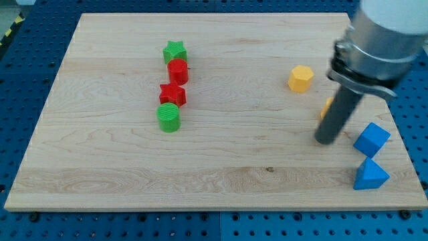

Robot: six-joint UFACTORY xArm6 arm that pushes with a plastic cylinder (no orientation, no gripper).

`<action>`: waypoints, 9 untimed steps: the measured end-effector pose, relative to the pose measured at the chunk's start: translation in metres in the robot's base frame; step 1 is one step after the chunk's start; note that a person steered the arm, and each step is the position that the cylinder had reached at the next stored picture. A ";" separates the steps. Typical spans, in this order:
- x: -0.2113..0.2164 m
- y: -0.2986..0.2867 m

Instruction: Place the yellow heart at the left side of the blue cube

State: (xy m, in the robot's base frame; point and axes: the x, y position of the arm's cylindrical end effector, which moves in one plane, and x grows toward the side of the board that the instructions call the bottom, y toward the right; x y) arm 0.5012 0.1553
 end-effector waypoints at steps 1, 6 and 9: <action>-0.051 -0.014; -0.061 0.053; -0.039 0.034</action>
State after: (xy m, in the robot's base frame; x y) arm 0.4626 0.1892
